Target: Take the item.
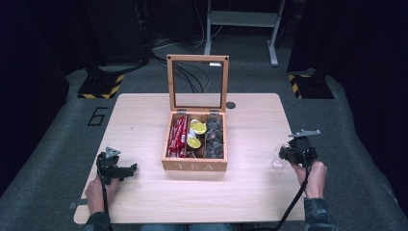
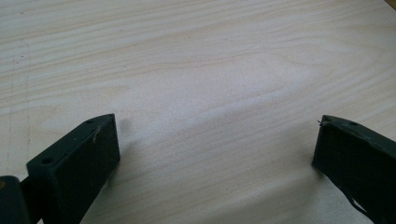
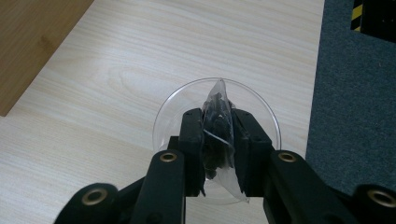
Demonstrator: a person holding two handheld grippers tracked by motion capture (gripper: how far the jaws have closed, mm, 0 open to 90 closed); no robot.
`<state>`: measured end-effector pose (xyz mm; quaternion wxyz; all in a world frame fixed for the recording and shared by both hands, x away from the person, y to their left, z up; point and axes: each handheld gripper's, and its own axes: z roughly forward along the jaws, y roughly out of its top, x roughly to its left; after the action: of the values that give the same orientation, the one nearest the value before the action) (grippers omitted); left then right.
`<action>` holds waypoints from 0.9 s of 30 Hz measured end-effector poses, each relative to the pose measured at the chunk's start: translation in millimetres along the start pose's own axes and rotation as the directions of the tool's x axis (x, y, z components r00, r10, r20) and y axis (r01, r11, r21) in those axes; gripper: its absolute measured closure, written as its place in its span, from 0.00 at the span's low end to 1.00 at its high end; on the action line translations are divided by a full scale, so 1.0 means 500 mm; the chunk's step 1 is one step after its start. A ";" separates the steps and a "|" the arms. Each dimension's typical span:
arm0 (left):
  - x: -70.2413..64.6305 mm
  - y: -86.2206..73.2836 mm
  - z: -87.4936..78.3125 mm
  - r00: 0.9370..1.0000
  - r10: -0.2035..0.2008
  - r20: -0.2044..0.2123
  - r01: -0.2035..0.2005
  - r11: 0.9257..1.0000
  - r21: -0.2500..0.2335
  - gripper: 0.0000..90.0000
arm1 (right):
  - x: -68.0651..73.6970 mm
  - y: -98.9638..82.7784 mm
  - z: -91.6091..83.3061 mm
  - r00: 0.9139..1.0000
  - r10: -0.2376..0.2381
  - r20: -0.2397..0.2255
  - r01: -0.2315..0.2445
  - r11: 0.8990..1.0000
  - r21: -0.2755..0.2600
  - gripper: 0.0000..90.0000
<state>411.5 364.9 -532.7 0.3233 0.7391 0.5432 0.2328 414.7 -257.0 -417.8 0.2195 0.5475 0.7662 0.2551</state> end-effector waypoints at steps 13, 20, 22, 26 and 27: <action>0.000 0.000 0.000 1.000 0.000 0.000 0.000 1.000 0.001 0.00 | 0.017 -0.008 -0.031 0.999 0.010 -0.039 -0.014 0.995 -0.101 0.29; 0.000 0.000 0.000 1.000 0.000 0.000 0.000 1.000 0.001 0.00 | 0.047 -0.021 -0.052 0.994 -0.021 -0.105 0.002 0.985 -0.174 0.08; 0.000 0.000 0.000 1.000 0.000 0.000 0.000 1.000 0.000 0.00 | 0.069 -0.030 -0.053 0.991 -0.027 -0.128 0.003 0.983 -0.186 0.01; 0.000 0.000 0.000 1.000 0.000 0.000 0.000 1.000 0.000 0.00 | 0.100 -0.044 -0.045 0.988 -0.056 -0.140 0.027 0.979 -0.202 0.00; 0.000 0.000 0.000 1.000 0.000 0.000 0.000 1.000 0.000 0.00 | 0.108 -0.048 -0.041 0.988 -0.056 -0.147 0.024 0.977 -0.210 0.00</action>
<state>411.4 364.8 -532.7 0.3232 0.7390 0.5434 0.2327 368.0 -215.3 -420.1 0.2214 0.4850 0.7606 0.3704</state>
